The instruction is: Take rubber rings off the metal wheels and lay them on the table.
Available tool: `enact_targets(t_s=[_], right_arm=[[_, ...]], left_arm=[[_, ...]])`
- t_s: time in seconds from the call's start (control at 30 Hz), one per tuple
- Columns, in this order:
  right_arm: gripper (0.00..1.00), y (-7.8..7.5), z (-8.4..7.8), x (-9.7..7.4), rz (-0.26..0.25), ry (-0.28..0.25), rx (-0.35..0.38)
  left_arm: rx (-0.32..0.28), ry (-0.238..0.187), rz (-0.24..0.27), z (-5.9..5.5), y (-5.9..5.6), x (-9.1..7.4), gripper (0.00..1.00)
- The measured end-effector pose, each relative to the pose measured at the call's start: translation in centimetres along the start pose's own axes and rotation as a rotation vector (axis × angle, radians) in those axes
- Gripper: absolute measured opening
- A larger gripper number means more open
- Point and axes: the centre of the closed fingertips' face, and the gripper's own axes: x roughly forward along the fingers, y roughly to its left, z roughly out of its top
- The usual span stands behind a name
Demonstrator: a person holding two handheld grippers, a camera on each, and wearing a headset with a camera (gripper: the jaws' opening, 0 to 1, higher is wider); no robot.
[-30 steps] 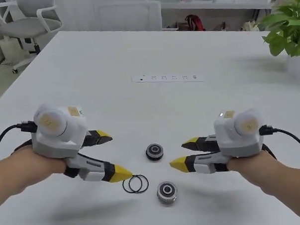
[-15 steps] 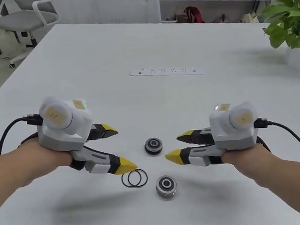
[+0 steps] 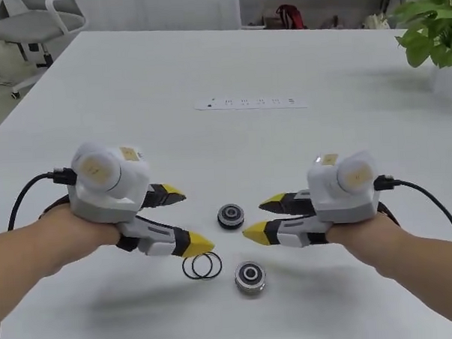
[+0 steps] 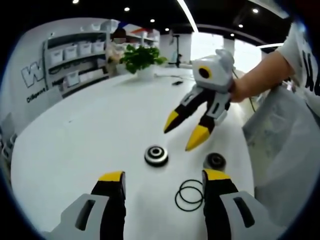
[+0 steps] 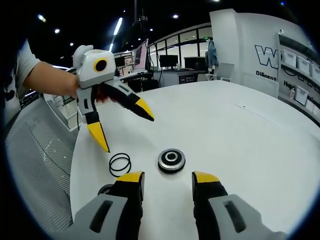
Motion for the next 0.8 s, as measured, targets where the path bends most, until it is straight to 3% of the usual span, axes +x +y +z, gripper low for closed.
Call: enact_targets(t_s=[0.8], right_arm=[[0.34, -0.4, -0.5, 0.5, 0.006, -0.009, 0.024]], left_arm=[[-0.01, 0.016, -0.014, -0.3, 0.4, 1.4, 0.57]])
